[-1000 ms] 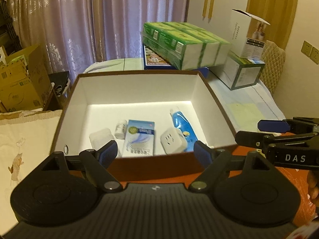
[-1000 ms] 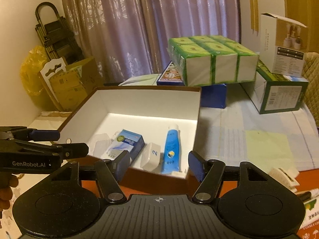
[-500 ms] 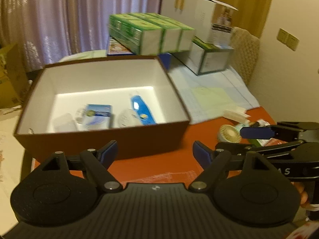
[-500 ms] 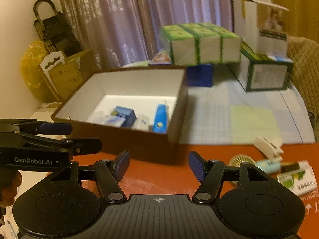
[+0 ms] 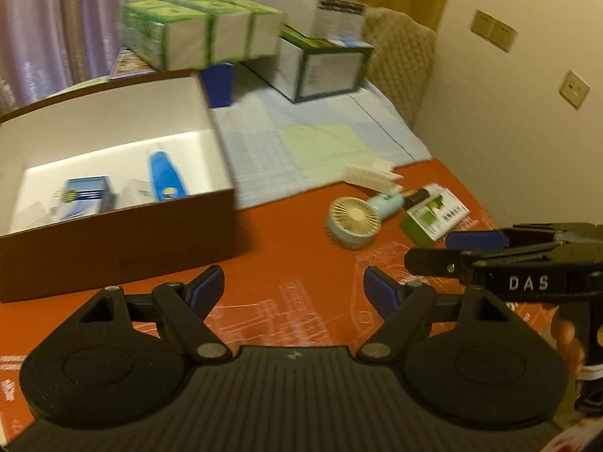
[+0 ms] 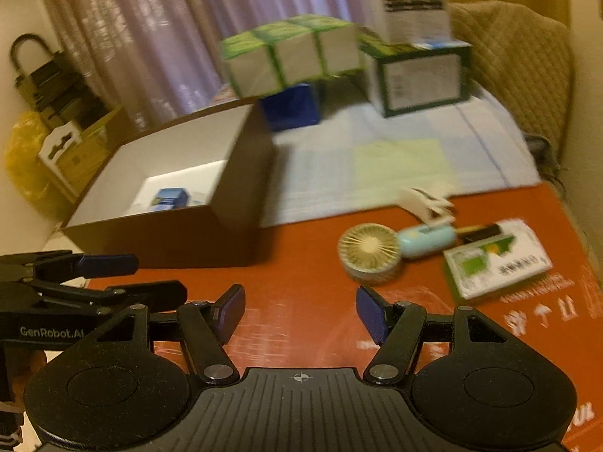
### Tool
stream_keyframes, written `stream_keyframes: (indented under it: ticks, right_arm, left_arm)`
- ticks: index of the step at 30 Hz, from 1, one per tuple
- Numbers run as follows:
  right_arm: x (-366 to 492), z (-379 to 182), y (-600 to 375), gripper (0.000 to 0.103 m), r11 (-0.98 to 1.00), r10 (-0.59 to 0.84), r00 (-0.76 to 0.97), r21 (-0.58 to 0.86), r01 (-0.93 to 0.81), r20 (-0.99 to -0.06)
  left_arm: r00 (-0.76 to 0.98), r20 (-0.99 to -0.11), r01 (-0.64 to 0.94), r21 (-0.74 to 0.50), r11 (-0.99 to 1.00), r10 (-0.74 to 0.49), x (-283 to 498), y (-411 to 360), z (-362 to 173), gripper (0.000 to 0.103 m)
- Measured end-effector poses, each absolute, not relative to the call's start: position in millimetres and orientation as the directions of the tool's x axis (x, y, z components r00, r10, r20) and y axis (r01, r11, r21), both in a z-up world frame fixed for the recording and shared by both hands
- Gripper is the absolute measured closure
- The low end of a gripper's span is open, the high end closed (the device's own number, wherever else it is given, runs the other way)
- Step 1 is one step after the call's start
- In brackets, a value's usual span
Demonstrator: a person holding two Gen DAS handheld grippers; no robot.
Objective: Organize rigid objects
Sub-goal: 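Withdraw both open tools from the box back over the remaining items, then lower the left tool over the mint fan while the right tool approaches the spray box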
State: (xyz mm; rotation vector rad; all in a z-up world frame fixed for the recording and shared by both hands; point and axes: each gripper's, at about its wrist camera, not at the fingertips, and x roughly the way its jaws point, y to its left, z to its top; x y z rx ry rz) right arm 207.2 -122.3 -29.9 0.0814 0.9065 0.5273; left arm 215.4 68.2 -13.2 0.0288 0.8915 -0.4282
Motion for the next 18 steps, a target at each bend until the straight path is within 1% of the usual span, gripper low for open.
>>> stream_keyframes:
  ticks: [10,18]
  right_arm:
    - [220.6,-44.0,-189.5,0.041,0.921,0.387,0.521,0.299,-0.249,-0.761]
    - [247.3,-58.3,-221.7,0.041,0.943,0.332,0.528,0.273,-0.189,-0.782]
  left_arm:
    - [0.491,-0.772,0.472,-0.154,0.868,-0.404,231.2,5.3,-35.2,0.025]
    - [0.478,-0.789,0.502,-0.114,0.857,-0.385,258.8,-34.0,-60.6,0.025]
